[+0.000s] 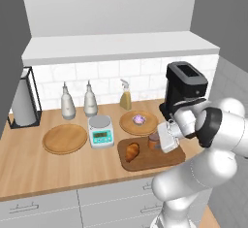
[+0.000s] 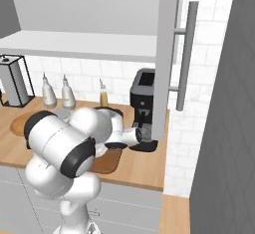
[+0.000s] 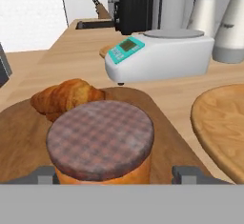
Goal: From the different types of pastries on the counter, select a croissant and place it on the cutting board. Then retrieve a jar of jam from the cabinet and place it alongside the croissant on the cutting board.
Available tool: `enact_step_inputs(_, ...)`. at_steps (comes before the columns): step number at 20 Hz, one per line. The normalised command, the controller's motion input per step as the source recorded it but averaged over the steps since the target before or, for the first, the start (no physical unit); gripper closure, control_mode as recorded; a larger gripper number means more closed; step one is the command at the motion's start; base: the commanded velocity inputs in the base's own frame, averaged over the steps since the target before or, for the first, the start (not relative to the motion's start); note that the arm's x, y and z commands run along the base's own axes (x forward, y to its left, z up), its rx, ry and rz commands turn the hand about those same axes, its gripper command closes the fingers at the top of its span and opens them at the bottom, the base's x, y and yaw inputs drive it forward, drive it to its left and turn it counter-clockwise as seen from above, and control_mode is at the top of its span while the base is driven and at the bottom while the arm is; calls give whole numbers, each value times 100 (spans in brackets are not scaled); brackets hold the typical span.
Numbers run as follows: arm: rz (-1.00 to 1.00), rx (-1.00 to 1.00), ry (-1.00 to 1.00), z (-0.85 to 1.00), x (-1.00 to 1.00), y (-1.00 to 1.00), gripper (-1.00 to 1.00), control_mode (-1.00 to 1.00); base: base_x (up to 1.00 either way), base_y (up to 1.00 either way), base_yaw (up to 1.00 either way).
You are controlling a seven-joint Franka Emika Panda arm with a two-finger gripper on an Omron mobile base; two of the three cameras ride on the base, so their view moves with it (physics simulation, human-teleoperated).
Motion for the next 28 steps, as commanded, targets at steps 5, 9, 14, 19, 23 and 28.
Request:
enact_step_inputs(5, 0, 0, -2, 0, -7, -10, -100, -100, 0, 0, 0)
enact_step_inputs(9, 0, 0, -5, 5, 0, -10, -100, -100, 0, 0, 0)
enact_step_inputs(14, -3, 0, -8, 8, -1, -27, -100, -100, 0, 0, 0)
enact_step_inputs(19, -6, 0, -12, 4, -9, -38, -100, -100, 0, 0, 0)
enact_step_inputs(23, -13, 0, -14, 9, -80, -11, -100, -100, 0, 0, 0)
enact_step_inputs(28, -15, -1, -30, 34, -100, 54, -100, -100, 0, 0, 0)
